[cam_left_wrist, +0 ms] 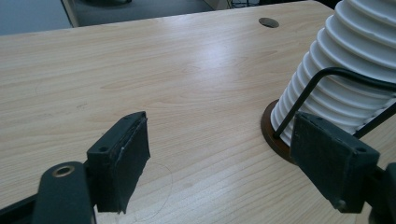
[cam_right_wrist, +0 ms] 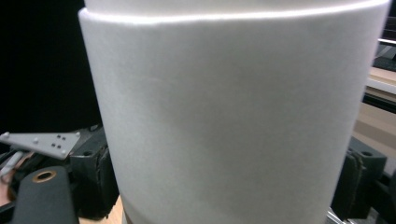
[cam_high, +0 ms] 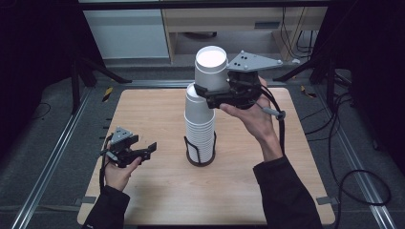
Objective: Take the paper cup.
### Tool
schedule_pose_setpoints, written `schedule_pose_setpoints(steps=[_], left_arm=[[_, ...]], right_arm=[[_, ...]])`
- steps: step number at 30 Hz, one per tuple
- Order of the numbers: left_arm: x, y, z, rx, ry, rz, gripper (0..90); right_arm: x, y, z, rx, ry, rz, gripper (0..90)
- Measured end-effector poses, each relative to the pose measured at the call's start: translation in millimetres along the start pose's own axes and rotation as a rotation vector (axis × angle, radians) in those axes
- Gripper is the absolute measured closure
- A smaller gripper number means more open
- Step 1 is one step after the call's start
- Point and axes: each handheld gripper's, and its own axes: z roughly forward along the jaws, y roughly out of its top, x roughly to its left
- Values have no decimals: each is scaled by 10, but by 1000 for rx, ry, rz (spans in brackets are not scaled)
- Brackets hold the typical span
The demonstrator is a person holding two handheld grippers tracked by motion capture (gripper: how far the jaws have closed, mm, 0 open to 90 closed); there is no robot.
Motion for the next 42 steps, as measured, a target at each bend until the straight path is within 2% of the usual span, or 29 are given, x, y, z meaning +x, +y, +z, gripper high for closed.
schedule_pose_setpoints(steps=[7,13,19,26,39,42], left_arm=[[-7,7,-17,-4,-7,6,189],[-27,9,-18,-3,-22,13,189],[-69,9,-12,5,-40,34,188],[-104,2,-6,10,-56,56,187],[-160,-29,9,28,-79,85,184],[-171,-39,9,29,-82,86,183]], right_arm=[[-40,-86,-200,19,2,-24,154],[-106,-247,-378,62,2,-46,154],[-171,-451,-526,90,14,-37,153],[-206,-695,-557,146,33,-37,153],[-172,-1034,-556,224,117,-57,151],[-163,-1108,-544,237,131,-45,150]])
